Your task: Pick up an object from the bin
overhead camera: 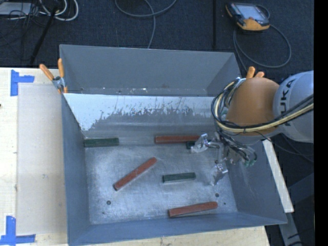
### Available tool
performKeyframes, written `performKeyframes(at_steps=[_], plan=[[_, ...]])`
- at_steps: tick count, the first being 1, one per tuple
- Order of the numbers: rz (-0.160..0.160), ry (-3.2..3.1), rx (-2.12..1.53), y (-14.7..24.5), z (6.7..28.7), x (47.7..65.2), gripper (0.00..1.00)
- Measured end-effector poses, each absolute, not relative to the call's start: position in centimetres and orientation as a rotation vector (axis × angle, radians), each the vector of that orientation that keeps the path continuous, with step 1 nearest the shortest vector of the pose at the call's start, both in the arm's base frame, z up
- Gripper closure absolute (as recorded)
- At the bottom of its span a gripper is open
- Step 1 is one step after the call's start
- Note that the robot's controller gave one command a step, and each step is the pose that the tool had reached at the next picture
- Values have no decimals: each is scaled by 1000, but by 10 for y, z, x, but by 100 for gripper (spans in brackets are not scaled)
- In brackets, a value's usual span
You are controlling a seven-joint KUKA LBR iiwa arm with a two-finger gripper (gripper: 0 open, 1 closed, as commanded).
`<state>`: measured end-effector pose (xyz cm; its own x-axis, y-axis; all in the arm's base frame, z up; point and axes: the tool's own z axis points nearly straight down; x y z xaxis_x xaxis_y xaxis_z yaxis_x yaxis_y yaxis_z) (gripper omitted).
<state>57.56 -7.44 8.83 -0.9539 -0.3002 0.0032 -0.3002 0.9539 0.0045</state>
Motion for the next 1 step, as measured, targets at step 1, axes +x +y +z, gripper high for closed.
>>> performKeyframes(at_steps=[1], plan=[[4,-3021,892,4,76,571,100]])
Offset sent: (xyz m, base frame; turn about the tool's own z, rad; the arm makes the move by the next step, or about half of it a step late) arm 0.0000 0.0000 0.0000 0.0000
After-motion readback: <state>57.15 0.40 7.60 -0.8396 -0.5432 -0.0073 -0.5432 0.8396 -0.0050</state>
